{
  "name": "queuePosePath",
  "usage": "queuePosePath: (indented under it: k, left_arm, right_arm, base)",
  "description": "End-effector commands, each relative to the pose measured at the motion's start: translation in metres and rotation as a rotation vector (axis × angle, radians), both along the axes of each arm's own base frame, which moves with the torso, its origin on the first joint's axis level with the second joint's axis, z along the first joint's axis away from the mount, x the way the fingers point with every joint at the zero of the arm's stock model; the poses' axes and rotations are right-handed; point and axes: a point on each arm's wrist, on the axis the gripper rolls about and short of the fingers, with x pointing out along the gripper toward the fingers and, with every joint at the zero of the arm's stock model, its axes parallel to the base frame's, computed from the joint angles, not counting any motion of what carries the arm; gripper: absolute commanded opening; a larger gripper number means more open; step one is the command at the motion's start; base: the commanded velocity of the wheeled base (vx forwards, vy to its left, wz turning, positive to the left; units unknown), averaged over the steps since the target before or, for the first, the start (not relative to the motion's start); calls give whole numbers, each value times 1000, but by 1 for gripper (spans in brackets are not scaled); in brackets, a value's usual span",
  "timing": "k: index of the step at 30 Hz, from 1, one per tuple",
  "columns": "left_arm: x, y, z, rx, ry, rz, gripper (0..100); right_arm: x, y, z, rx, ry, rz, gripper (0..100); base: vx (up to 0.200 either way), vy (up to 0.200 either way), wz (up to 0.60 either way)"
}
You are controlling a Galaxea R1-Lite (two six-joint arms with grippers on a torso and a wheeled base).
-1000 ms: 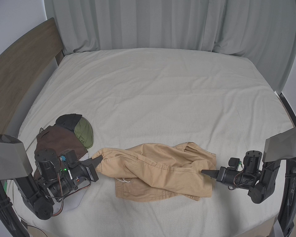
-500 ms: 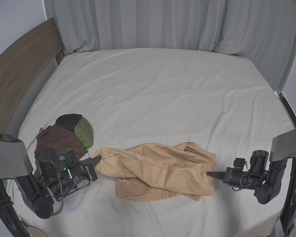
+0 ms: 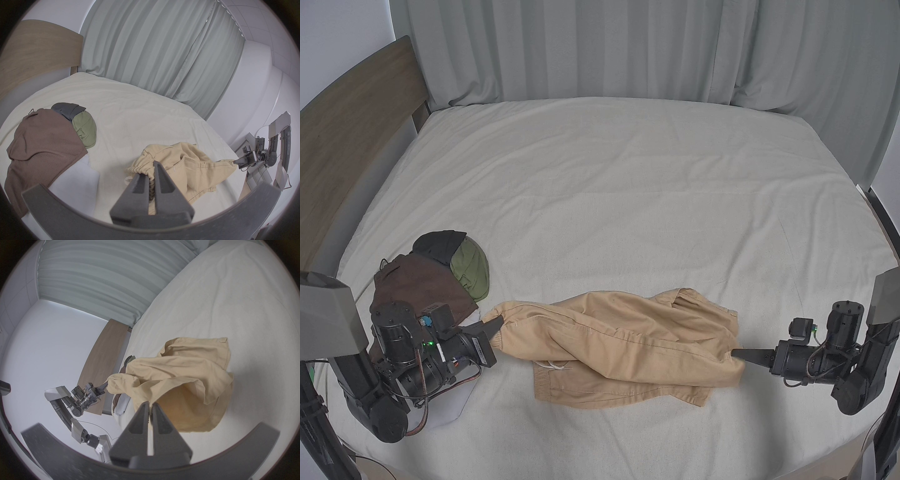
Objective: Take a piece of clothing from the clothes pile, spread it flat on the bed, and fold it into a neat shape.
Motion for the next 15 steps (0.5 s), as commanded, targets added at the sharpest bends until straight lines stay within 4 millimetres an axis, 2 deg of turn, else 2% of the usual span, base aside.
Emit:
queuePosePath:
  k: [1, 14, 15]
  left_arm:
    - [0, 0, -1, 1, 3, 1, 0]
    - [0, 0, -1, 2, 2, -1, 0]
    - [-1, 0, -1, 1, 3, -2, 0]
  right_arm:
    - [0, -3, 6, 3, -25, -9, 0]
    - [-1, 1, 9, 3, -42, 7, 0]
    - [-1, 2, 9, 3, -41, 10, 100]
  base:
    - [0, 0, 0]
    - [0, 0, 0]
    - [0, 0, 0]
